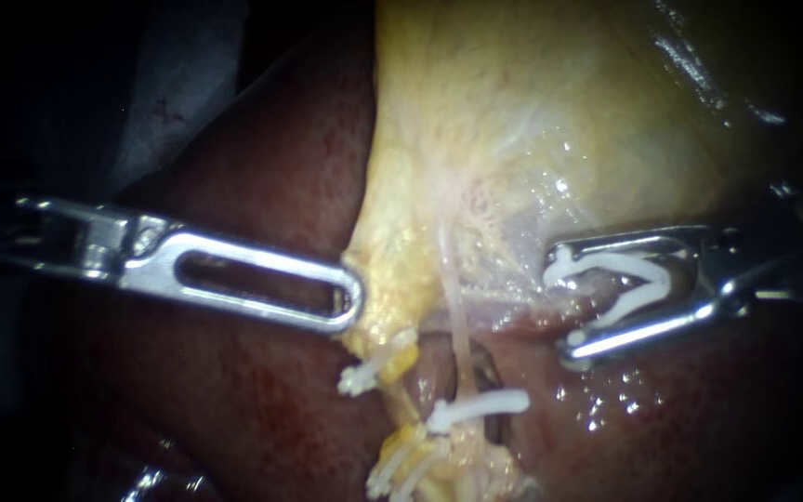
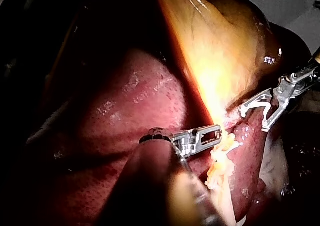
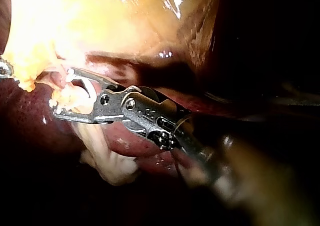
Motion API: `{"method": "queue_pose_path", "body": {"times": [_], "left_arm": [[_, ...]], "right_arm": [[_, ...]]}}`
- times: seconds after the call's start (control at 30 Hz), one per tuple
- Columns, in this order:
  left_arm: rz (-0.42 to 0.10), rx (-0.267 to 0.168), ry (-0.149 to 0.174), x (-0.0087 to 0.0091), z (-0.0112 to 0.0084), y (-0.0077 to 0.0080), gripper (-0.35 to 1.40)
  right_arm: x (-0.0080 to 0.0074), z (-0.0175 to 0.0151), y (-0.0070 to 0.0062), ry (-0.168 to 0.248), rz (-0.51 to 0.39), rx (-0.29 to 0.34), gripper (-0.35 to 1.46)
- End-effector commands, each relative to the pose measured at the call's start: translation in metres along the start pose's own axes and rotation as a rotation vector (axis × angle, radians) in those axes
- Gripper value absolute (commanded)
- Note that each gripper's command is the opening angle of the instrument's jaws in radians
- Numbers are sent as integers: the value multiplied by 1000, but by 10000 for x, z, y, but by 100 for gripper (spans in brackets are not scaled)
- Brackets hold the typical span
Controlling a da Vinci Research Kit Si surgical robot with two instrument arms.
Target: Clipping second clip right tube
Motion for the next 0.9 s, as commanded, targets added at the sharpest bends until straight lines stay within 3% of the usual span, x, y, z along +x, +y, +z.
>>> {"method": "queue_pose_path", "body": {"times": [0.03,0.4,0.9], "left_arm": [[-2,-1,-1,0,-1,-2,-35],[-5,0,-1,1,-5,-8,-35],[-7,0,-2,2,-6,-14,-35]], "right_arm": [[-3,4,0,-3,1,3,55],[-36,40,8,-23,41,25,54],[-60,54,31,-25,31,16,53]]}}
